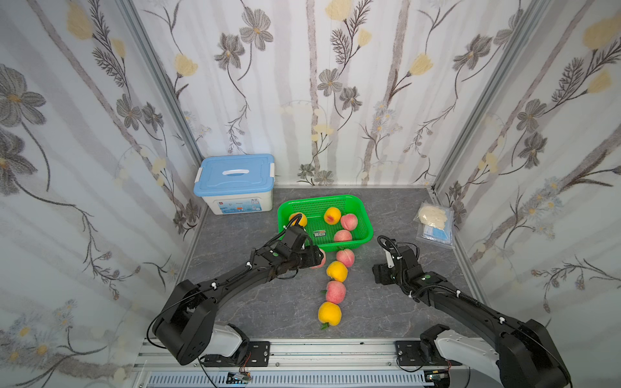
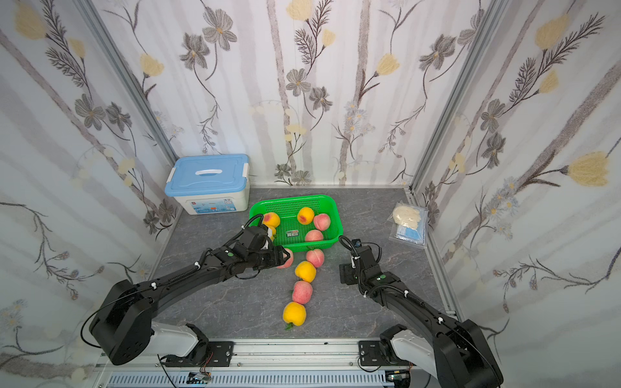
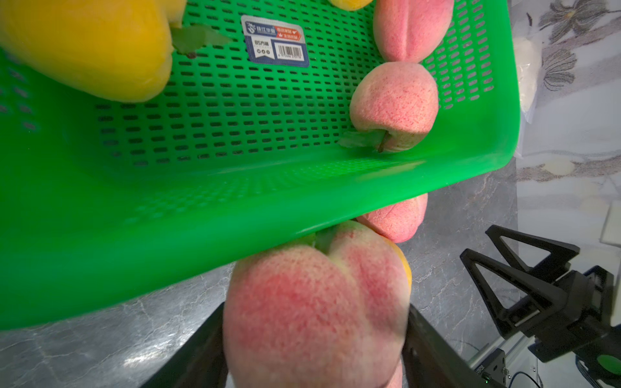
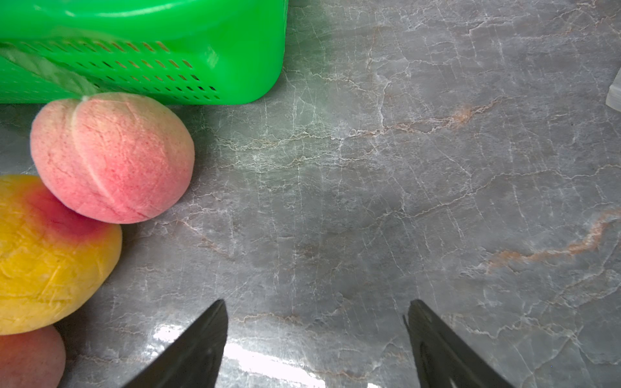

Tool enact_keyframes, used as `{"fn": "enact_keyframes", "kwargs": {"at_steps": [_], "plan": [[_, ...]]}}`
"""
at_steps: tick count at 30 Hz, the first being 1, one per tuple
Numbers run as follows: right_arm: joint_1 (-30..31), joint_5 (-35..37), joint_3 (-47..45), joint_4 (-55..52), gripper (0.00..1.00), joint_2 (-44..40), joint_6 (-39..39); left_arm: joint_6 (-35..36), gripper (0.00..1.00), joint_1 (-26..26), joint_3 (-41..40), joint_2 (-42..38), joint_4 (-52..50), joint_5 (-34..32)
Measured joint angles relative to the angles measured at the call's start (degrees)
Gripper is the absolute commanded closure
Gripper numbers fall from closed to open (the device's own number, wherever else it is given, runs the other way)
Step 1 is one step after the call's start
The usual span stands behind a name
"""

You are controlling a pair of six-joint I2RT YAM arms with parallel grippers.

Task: Put the peaches into the basket
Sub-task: Place the peach in the basket.

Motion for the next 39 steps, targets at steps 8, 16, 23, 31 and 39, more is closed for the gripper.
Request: {"fn": "enact_keyframes", "kwargs": {"at_steps": [8, 16, 23, 31, 39], "plan": [[0.0, 0.02, -0.2, 0.0, 0.15, -0.66, 0.02, 1.99, 0.26, 0.0, 0.5, -2.82, -1.64, 0.39], [0.0, 0.07, -0.42, 0.02, 0.15, -1.18, 0.04, 1.9, 0.26, 0.0, -4.61, -0.46, 0.87, 0.59], [0.0, 0.09, -0.59, 0.02, 0.15, -1.57, 0.22, 1.42, 0.26, 0.0, -6.21, -1.53, 2.45, 0.55], [0.0, 0.09, -0.59, 0.02, 0.15, -1.6, 0.22, 1.42, 0.26, 0.0, -5.86, -6.93, 0.48, 0.55], [0.0, 0.09, -0.61, 0.02, 0.15, -1.62, 0.24, 3.06, 0.26, 0.0, -3.58, -13.62, -5.66, -0.96]]}}
